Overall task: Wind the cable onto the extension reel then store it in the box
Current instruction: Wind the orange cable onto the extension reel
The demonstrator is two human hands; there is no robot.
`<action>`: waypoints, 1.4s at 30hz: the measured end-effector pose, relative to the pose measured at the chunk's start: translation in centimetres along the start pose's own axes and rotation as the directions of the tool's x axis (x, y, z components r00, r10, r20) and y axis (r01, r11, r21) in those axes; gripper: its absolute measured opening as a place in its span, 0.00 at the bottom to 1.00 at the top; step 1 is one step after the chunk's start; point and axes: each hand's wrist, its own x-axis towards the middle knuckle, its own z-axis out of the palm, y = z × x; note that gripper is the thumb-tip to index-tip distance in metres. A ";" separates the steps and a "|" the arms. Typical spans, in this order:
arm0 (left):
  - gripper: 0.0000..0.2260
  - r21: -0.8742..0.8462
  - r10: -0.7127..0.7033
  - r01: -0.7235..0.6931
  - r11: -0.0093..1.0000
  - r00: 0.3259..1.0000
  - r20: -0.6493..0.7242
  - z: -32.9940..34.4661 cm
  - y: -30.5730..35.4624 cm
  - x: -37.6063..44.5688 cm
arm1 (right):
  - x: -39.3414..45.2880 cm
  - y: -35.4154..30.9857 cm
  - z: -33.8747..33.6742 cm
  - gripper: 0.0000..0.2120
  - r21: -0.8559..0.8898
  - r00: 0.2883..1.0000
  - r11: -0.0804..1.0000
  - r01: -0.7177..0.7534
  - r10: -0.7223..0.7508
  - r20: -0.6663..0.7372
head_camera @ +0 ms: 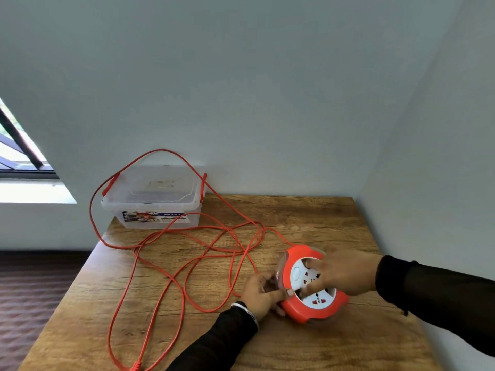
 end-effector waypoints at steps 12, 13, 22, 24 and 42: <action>0.12 -0.058 0.011 -0.012 0.998 1.000 -0.017 -0.1 -0.1 0.3 | 2.0 0.2 -0.7 0.29 -0.039 0.997 0.997 -0.073 0.072 -0.023; 0.11 -0.056 0.014 -0.015 0.998 1.000 -0.020 -0.1 -0.1 0.2 | 2.0 0.1 -0.5 0.29 -0.001 0.992 0.993 -0.117 0.117 -0.038; 0.09 -0.031 0.051 -0.052 0.998 0.998 -0.021 -0.1 0.0 0.1 | 2.8 -2.1 2.3 0.34 0.332 0.820 0.815 -0.475 0.547 -0.169; 0.08 -0.031 0.064 -0.065 0.997 0.998 -0.013 0.0 0.0 0.1 | 3.3 -2.8 2.3 0.34 0.424 0.756 0.731 -0.534 0.638 -0.148; 0.06 0.001 0.152 -0.152 0.988 0.988 -0.021 0.1 -0.4 -0.3 | 4.0 -5.3 1.2 0.11 0.846 0.585 -0.008 -0.533 0.719 0.375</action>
